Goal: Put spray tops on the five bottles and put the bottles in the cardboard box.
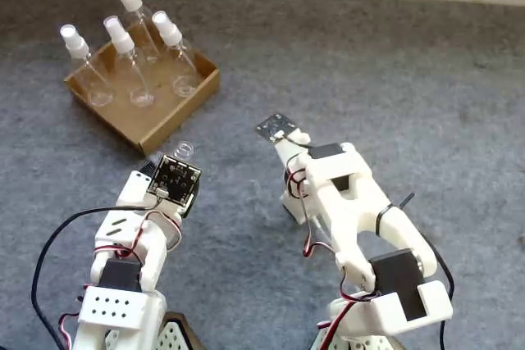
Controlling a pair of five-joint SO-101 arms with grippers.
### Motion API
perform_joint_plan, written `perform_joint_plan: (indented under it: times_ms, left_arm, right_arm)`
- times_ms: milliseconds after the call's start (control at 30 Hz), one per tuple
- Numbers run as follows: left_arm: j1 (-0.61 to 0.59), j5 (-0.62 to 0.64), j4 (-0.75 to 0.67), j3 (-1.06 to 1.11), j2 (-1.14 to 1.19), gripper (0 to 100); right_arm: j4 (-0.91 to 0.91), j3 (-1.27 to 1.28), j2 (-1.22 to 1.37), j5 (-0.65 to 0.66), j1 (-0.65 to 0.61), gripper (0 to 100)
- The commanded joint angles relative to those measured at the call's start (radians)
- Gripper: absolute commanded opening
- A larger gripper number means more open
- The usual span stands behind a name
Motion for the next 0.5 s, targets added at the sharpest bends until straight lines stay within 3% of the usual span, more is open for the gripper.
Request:
perform_joint_plan:
  times_ms: [0,200,467]
  left_arm:
    - [0.081,-0.008,-0.014,0.025,-0.016,6]
    - [0.199,-0.005,-0.012,0.025,-0.016,6]
    - [0.321,-0.005,-0.015,0.025,-0.016,6]
  right_arm:
    - [0.013,-0.012,-0.013,0.009,0.004,1.9]
    - [0.041,-0.019,-0.150,-0.002,0.025,1.9]
    - [0.186,-0.079,-0.567,-0.153,0.022,1.9]
